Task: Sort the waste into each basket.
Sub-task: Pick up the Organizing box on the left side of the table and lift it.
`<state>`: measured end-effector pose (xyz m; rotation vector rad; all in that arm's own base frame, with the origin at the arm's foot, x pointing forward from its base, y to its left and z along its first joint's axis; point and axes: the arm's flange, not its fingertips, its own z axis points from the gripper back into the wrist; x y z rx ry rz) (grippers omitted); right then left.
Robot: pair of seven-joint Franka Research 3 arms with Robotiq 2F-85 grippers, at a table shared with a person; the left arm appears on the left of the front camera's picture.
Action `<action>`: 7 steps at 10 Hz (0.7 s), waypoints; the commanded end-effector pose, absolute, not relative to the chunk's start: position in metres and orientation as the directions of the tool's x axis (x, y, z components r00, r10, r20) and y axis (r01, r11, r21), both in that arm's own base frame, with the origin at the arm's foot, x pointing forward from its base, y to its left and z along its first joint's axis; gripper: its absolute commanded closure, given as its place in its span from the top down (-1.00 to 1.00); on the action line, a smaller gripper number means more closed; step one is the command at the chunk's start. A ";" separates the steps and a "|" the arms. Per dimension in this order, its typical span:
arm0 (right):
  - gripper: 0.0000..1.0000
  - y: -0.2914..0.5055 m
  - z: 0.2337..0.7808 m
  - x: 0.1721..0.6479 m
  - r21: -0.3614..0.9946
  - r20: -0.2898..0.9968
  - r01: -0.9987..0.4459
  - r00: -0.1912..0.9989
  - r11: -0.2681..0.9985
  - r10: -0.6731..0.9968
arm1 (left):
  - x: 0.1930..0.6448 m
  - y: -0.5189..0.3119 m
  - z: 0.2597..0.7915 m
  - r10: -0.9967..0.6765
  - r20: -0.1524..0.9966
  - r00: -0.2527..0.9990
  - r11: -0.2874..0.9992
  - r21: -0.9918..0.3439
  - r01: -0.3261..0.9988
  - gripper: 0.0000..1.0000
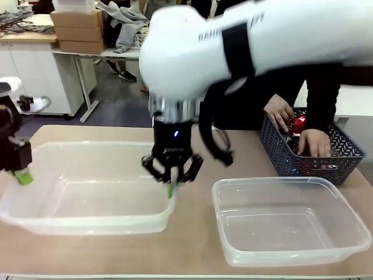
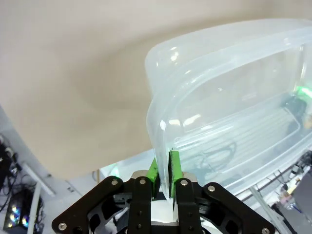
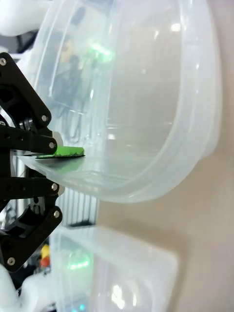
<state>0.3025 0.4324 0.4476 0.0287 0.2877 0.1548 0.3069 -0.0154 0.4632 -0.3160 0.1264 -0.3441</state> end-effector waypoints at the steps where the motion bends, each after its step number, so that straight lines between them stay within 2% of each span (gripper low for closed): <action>1: -1.00 0.389 0.464 0.319 0.057 -0.361 -0.290 0.886 0.955 0.290 | 0.347 -0.019 0.505 -0.389 -0.058 0.919 0.855 -0.394 0.337 -1.00; 2: -1.00 0.377 0.469 0.315 0.084 -0.380 -0.361 0.850 0.929 0.364 | 0.359 -0.028 0.525 -0.383 -0.015 0.924 0.821 -0.463 0.333 -1.00; 3: -1.00 0.369 0.466 0.301 0.147 -0.387 -0.429 0.805 0.892 0.450 | 0.320 -0.027 0.484 -0.363 -0.054 0.930 0.875 -0.364 0.320 -1.00; 4: -1.00 0.401 0.478 0.318 0.096 -0.316 -0.247 0.911 0.964 0.265 | 0.320 -0.027 0.484 -0.363 -0.054 0.930 0.875 -0.364 0.320 -1.00; 6: -1.00 0.401 0.478 0.318 0.096 -0.316 -0.247 0.911 0.964 0.265 | 0.320 -0.027 0.484 -0.363 -0.054 0.930 0.875 -0.364 0.320 -1.00; 7: -0.89 0.397 0.484 0.320 0.138 -0.318 -0.266 0.901 0.954 0.296 | 0.330 -0.038 0.485 -0.351 -0.081 0.933 0.872 -0.392 0.294 -0.82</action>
